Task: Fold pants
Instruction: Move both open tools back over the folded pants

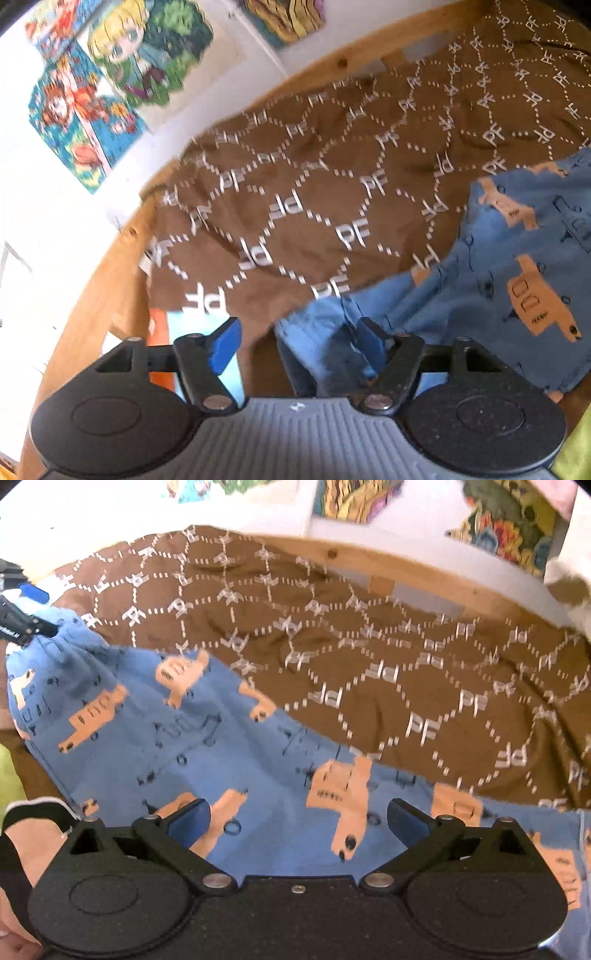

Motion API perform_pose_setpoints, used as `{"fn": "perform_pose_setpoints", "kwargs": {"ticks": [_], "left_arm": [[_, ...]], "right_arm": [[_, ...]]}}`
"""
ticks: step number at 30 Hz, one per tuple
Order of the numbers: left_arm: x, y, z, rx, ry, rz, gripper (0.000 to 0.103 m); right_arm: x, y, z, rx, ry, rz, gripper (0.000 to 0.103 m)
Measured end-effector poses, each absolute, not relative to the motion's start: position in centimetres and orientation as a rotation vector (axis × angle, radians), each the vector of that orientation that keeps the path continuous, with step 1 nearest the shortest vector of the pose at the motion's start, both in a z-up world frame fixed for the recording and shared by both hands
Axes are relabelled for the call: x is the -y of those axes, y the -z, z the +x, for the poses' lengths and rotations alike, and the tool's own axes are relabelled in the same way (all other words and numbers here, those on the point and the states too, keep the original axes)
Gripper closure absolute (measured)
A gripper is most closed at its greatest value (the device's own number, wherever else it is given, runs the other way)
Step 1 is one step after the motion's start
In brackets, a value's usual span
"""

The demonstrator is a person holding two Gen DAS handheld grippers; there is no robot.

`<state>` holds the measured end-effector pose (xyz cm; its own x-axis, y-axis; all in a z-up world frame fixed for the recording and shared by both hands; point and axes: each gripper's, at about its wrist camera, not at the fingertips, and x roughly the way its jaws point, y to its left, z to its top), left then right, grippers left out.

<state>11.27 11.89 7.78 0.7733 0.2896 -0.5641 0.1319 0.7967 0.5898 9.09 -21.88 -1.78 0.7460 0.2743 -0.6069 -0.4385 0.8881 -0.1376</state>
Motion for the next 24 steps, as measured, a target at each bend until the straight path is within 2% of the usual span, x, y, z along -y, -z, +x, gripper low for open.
{"fn": "perform_pose_setpoints", "kwargs": {"ticks": [5, 8, 14, 17, 20, 22, 24], "left_arm": [[-12.1, -5.2, 13.1, -0.754, -0.17, 0.748, 0.02], [-11.7, -6.5, 13.6, -0.773, -0.209, 0.649, 0.021], [-6.7, -9.4, 16.3, -0.681, 0.041, 0.473, 0.018], [-3.1, -7.8, 19.4, -0.726, 0.168, 0.436, 0.018], [-0.3, -4.4, 21.7, -0.754, 0.173, 0.577, 0.023], [0.0, -2.1, 22.8, -0.781, 0.107, 0.691, 0.025], [-1.2, -0.9, 23.2, -0.775, 0.07, 0.708, 0.022]], "right_arm": [[21.1, 2.7, 9.4, -0.676, -0.396, -0.333, 0.001], [22.0, 2.8, 9.9, -0.696, -0.388, -0.278, 0.001], [23.0, 0.6, 8.6, -0.663, -0.32, -0.247, 0.001], [23.6, 0.2, 7.4, -0.668, -0.272, -0.251, 0.001], [24.5, 0.6, 6.0, -0.669, -0.204, -0.27, 0.001], [25.4, 1.2, 5.6, -0.693, -0.145, -0.286, 0.001], [26.4, 2.0, 5.7, -0.729, -0.08, -0.284, 0.001]]}}
